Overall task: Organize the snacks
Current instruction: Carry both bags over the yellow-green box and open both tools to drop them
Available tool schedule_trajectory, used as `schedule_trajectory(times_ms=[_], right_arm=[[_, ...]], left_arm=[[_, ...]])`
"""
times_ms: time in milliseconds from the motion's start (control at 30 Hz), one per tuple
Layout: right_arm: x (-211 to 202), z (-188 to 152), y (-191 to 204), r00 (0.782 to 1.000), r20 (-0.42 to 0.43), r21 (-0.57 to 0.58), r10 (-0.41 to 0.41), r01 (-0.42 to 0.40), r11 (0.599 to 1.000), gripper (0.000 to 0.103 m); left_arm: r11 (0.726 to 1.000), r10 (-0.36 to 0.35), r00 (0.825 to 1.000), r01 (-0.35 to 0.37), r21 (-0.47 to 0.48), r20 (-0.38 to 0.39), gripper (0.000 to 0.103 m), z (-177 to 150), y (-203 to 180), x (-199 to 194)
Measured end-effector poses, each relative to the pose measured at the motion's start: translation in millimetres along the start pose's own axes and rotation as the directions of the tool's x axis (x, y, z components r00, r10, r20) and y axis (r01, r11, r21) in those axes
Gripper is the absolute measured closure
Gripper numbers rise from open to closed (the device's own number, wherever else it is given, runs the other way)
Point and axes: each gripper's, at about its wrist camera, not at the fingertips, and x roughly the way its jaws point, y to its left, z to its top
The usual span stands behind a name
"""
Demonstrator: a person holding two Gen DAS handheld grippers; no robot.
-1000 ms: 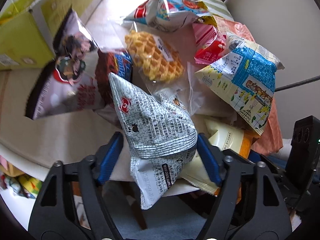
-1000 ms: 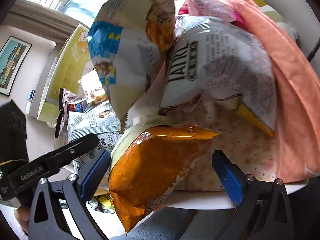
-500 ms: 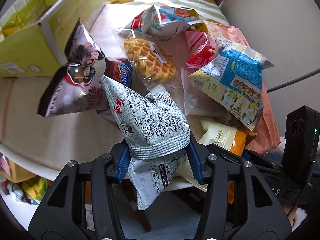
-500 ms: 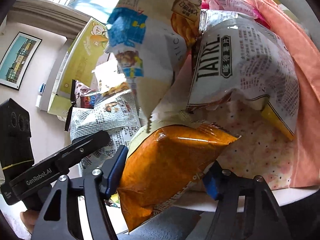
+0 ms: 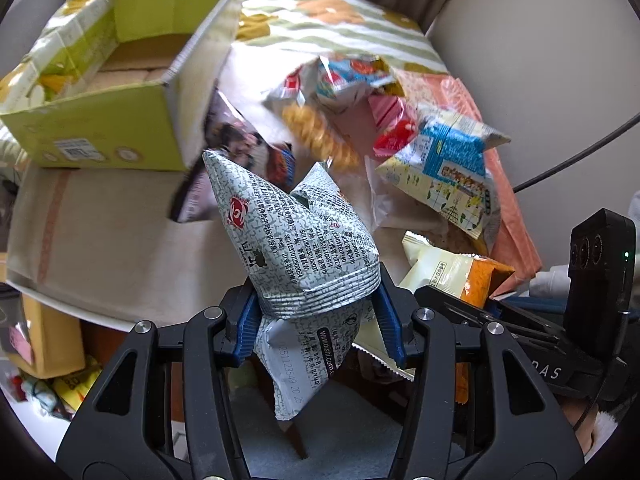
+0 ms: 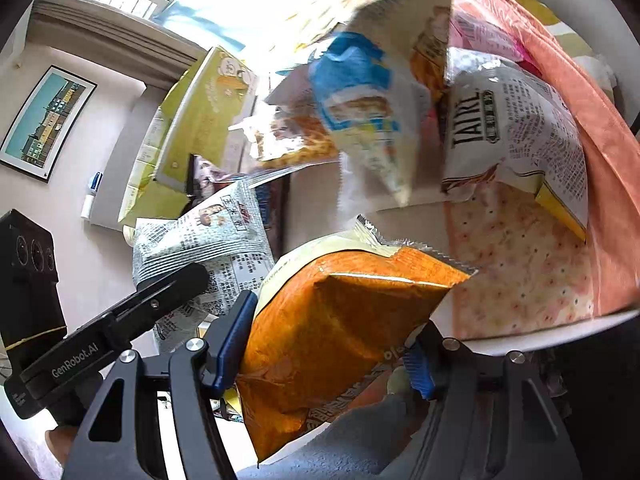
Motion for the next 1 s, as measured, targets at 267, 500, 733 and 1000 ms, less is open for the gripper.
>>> schedule_trajectory(times_ms=[267, 500, 733, 1000], right_arm=[[-16.4, 4.1, 59.7, 0.996, 0.089, -0.051, -0.028, 0.033, 0.998, 0.041], [-21.7, 38.1, 132.8, 0.981, 0.189, -0.150, -0.033, 0.062, 0.987, 0.042], [-12.1, 75.5, 190.5, 0.973, 0.231, -0.255, 0.010, 0.051, 0.966, 0.042], [36.8, 124.9, 240.8, 0.986, 0.158, -0.376, 0.051, 0.013, 0.927, 0.042]], left_arm=[[0.999, -0.022, 0.995, 0.020, 0.027, 0.100, 0.056, 11.6, 37.9, -53.9], [1.000, -0.013, 0.976, 0.007, 0.027, 0.216, 0.056, 47.8, 92.2, -103.1], [0.997, 0.065, 0.956, -0.075, 0.027, 0.287, 0.056, 96.2, 150.1, -129.7], [0.988, 0.151, 0.965, -0.149, -0.028, 0.215, 0.056, 157.6, 207.4, -98.0]])
